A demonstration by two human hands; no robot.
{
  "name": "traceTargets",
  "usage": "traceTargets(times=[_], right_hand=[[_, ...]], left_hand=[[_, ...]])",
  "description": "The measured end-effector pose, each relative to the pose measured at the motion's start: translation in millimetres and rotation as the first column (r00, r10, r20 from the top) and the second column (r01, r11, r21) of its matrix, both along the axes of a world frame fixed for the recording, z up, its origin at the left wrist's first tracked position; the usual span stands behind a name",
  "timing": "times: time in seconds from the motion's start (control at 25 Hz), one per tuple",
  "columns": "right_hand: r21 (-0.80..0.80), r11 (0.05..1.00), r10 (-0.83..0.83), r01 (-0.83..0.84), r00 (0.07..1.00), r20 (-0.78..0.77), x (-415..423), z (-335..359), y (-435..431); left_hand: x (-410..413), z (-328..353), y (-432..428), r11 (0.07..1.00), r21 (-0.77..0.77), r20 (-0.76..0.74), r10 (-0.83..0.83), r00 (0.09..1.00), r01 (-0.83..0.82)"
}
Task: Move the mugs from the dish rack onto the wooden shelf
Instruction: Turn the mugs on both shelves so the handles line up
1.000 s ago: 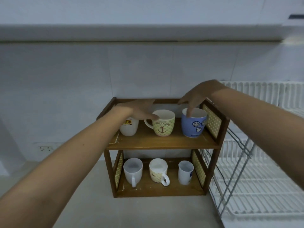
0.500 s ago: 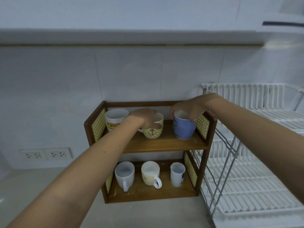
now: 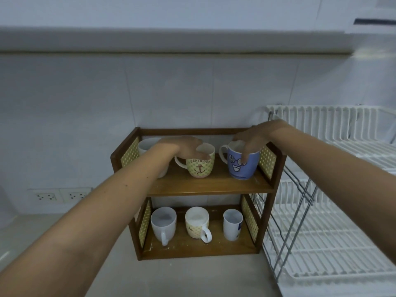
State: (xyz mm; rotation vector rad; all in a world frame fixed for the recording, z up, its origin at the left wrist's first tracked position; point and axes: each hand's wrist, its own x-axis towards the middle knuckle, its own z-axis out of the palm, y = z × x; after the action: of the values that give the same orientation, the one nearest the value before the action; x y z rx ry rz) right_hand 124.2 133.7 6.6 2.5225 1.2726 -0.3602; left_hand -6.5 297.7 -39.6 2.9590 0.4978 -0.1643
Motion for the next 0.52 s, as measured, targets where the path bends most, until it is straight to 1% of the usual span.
traceTargets(times=[0.12,0.28,0.4,0.48,0.52], right_hand=[[-0.059,0.995,0.085,-0.084,0.996,0.013,0,3,3],[-0.024,0.987,0.162,-0.161,0.985,0.054,5,1,0],[-0.003,0.988,0.157,-0.157,0.987,0.04,7,-2,2],[-0.015,0.991,0.13,-0.13,0.991,0.001,8,-5,4],[0.002,0.993,0.115,-0.115,0.993,-0.026,8,-7,5]], left_hand=[[0,-2,0,1.0,0.028,0.003,0.002,1.0,-0.002],[0,-4,-1,1.0,0.007,0.05,0.002,0.999,-0.002],[-8,-4,0,0.997,-0.075,0.074,-0.003,0.997,0.009],[-21,3,7,0.99,-0.142,0.165,0.018,0.986,0.006],[-28,9,13,0.991,-0.136,0.21,0.037,0.977,-0.009]])
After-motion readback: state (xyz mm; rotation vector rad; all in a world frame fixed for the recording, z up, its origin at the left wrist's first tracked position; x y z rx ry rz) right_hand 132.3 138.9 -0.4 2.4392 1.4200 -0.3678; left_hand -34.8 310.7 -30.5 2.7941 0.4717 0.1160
